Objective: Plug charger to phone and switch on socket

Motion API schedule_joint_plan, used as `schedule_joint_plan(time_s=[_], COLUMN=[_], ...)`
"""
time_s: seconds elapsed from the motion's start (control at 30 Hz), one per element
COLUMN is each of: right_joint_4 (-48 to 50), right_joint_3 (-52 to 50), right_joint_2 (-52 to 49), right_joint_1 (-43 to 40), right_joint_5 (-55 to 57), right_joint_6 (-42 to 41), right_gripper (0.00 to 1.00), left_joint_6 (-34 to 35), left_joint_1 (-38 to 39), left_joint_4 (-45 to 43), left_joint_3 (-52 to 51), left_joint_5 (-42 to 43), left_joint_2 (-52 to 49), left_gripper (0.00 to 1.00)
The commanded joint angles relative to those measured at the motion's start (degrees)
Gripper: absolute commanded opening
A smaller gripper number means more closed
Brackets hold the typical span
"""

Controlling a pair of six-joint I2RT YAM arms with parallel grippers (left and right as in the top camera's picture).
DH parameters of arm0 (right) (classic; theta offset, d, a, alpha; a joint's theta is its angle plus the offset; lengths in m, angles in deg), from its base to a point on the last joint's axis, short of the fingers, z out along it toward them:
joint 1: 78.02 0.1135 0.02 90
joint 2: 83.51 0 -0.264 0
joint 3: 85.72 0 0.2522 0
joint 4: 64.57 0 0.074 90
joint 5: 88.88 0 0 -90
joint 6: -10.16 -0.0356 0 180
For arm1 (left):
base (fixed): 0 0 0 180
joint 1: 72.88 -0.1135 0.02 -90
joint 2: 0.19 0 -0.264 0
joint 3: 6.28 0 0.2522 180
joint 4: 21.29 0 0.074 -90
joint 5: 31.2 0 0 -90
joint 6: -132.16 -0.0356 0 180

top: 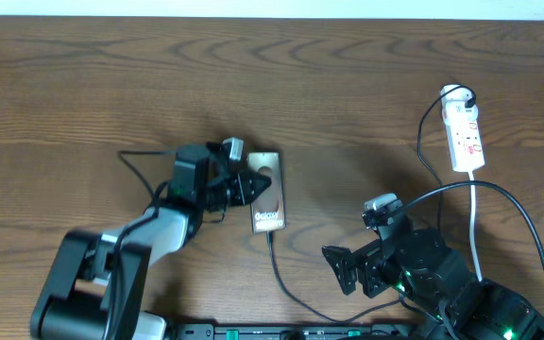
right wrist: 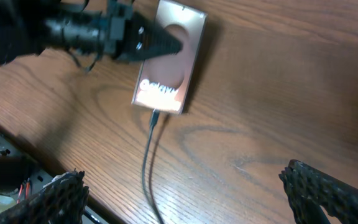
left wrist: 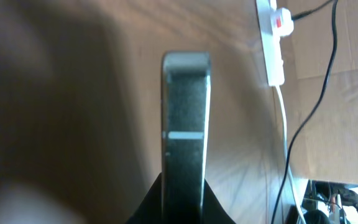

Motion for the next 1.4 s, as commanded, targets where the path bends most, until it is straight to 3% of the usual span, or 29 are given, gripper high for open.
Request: schedule_joint_plan(time_s=[0.0, 0.17, 0.47, 0.73, 1.37], right_joint_4=[-0.6, -1.2, -1.2, -1.6, -2.9], right_joint_3=[1.0, 1.0, 1.0, 1.0, 0.9], right_joint_2=[0.1, 0.1, 0.1, 0.1, -0.1], right_joint_1=[-0.2, -0.2, -0.2, -0.2, -0.2], right_joint_5=[0.8, 0.8, 2.1, 2.1, 2.3], right_joint_6=[-0.7, -0.7, -0.7, -1.4, -1.3], right_gripper=[0.99, 0.99, 0.99, 0.99, 0.99], left_joint_6=[-1.7, -1.6, -5.8, -9.6, -10.2], left_joint_1=[0.3, 0.8, 0.8, 0.8, 1.2], left_joint_4=[0.1, 0.4, 10.4, 13.8, 14.3], left_joint_3=[8.6, 13.9, 13.9, 13.9, 13.8], left_joint_5=[1.8, 9.4, 9.7, 9.1, 1.6], left_joint_2=[-4.3, -10.4, -11.2, -11.2, -17.8], left_gripper=[0.07, 0.08, 0.08, 0.08, 0.08])
